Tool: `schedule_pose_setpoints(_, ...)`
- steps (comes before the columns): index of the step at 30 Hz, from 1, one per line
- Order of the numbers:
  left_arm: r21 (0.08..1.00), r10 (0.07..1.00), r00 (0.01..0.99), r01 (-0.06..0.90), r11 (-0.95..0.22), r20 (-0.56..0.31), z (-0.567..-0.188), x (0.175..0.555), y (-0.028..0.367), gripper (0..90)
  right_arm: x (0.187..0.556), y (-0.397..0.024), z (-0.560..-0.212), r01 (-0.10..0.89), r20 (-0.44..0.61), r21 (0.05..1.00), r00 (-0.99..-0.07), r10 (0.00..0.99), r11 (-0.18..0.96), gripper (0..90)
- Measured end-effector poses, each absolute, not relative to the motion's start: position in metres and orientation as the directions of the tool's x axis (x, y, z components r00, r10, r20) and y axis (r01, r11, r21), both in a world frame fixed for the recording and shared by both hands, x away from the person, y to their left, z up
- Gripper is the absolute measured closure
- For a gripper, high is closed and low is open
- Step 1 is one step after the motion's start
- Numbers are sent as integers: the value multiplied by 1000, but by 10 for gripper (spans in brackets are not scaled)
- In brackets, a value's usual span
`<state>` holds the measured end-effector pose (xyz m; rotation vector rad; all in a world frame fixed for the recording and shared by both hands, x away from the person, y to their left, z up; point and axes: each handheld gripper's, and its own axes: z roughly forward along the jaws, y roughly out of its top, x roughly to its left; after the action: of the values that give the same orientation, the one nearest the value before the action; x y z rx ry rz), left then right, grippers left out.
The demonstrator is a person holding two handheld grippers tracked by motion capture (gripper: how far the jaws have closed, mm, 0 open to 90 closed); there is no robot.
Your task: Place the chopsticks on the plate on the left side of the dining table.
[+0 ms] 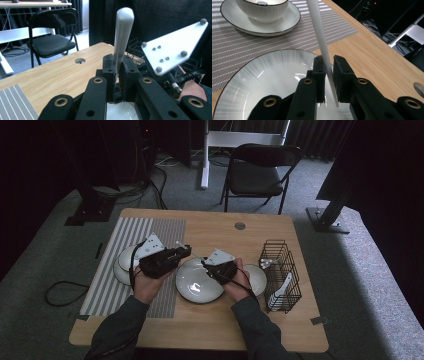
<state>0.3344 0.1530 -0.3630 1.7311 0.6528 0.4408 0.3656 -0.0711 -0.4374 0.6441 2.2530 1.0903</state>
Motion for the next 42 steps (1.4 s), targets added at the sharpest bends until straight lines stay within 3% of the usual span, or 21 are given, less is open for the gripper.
schedule_pose_setpoints(9, 969, 654, 755, 185, -165, -33, -367, 333, 157, 750, 361, -76, -436, 161, -246, 826, -759, 603, 540, 854)
schedule_pose_setpoints(18, 969, 643, 766, 157, -189, 1, -367, 333, 149, 754, 359, -72, -436, 145, -263, 814, -772, 579, 562, 857)
schedule_pose_setpoints(28, 966, 701, 713, 173, -193, 12, -374, 344, 158, 773, 349, -69, -429, 72, -289, 824, -800, 526, 562, 858)
schedule_pose_setpoints(42, 949, 765, 644, 251, -193, -15, -396, 355, 175, 765, 348, -64, -430, 48, -275, 820, -840, 467, 570, 859)
